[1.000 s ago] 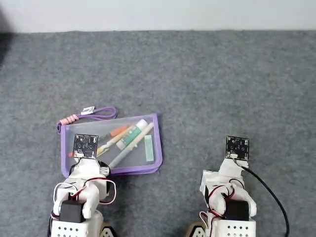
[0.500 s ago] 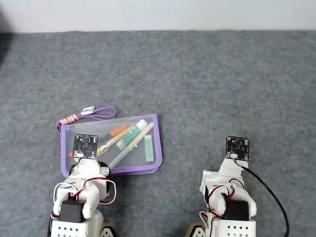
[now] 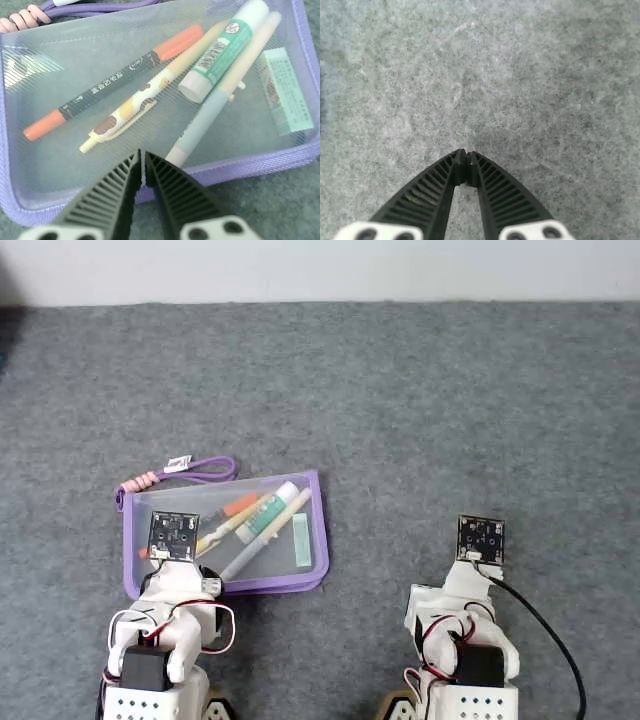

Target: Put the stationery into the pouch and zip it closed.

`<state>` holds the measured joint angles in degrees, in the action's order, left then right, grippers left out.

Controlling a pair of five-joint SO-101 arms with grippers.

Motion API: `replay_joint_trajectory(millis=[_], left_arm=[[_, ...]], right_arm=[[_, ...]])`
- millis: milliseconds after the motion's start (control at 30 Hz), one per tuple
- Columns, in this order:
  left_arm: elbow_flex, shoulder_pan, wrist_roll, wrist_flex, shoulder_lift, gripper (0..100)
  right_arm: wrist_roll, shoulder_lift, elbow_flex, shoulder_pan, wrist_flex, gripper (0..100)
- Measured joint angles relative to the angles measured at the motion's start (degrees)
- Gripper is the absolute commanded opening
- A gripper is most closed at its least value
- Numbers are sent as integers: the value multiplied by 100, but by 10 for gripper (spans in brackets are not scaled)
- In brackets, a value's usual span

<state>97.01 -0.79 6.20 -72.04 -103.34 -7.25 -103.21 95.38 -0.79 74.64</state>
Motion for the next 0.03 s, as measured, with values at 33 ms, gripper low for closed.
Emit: replay_joint_trajectory(millis=[33], left_arm=[[0, 0, 0, 0, 0, 14]], right_arm=[[0, 0, 0, 0, 0, 9]])
